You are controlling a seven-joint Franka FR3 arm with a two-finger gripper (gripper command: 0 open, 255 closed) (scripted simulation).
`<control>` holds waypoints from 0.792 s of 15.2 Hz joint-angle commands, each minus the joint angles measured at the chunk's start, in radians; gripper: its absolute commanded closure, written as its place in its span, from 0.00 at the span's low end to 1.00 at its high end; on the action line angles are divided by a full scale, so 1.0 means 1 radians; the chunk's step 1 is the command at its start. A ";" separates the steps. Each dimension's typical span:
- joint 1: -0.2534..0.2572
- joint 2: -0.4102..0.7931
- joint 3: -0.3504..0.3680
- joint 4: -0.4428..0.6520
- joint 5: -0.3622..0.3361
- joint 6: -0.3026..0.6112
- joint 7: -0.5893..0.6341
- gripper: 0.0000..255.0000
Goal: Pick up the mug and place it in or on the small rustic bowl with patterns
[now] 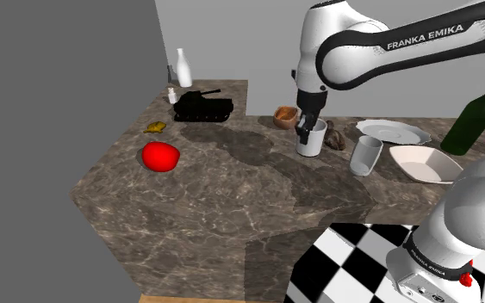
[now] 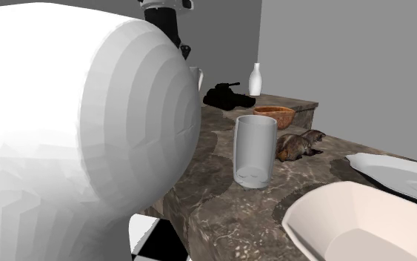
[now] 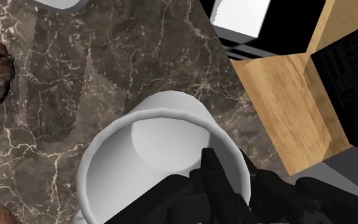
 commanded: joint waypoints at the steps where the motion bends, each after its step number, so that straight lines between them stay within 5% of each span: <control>1: 0.001 -0.005 -0.001 0.023 0.000 -0.028 0.000 1.00; 12: -0.084 0.240 -0.096 0.277 -0.073 -0.034 -0.135 1.00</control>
